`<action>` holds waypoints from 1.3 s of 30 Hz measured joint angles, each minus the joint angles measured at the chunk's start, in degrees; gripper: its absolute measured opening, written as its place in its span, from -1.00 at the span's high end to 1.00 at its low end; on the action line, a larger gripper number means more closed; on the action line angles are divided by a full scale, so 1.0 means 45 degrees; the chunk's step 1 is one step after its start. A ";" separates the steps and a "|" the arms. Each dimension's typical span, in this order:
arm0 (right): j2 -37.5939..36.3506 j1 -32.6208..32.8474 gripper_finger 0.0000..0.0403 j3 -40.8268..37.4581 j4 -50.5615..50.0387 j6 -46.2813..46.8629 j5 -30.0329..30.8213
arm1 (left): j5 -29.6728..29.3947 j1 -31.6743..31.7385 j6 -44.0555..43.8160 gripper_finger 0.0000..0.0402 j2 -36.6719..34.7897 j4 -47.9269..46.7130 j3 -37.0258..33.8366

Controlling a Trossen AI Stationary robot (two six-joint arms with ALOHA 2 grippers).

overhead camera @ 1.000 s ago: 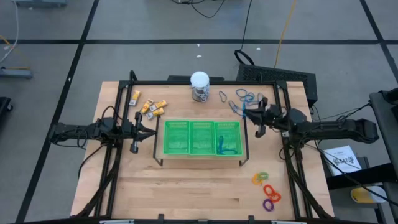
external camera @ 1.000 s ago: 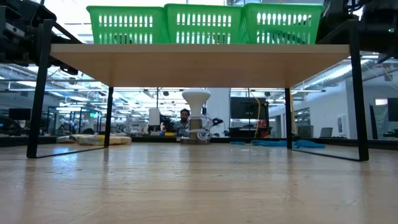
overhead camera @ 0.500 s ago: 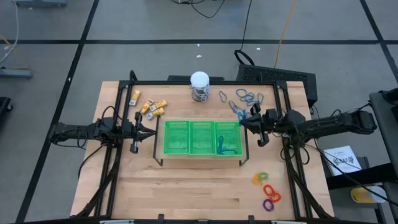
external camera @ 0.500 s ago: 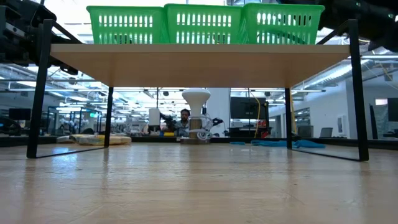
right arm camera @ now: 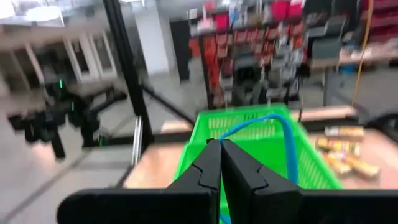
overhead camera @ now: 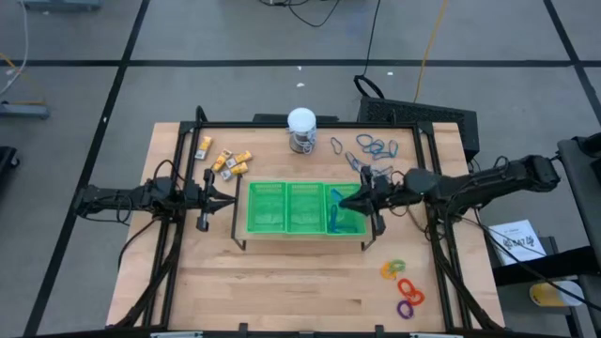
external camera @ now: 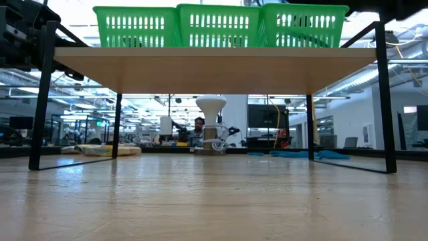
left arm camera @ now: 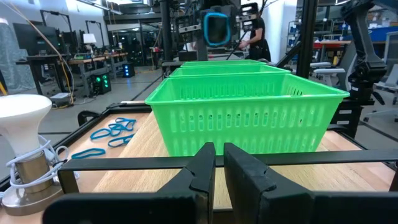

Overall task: Pick & Place Office Desk Supplies
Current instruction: Put the blue rubber band into the right green bin on the shelf

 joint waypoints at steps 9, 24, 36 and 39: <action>-0.0327 0.0718 1.00 0.1115 -0.3851 -0.0873 -0.0014 | 0.0000 -0.0002 0.0000 0.78 0.0002 0.0000 0.0000; -0.0607 0.0998 0.75 0.1115 -0.4136 -0.1655 0.0000 | 0.0000 -0.0005 0.0001 0.78 -0.0002 0.0000 0.0000; -0.0912 0.0872 0.33 0.1110 -0.4275 -0.1602 0.0505 | 0.0000 0.0000 0.0004 0.78 0.0002 0.0000 0.0000; -0.1450 0.0736 0.31 0.1110 -0.4852 -0.1947 0.1793 | 0.0000 -0.0003 0.0003 0.78 -0.0001 0.0000 0.0000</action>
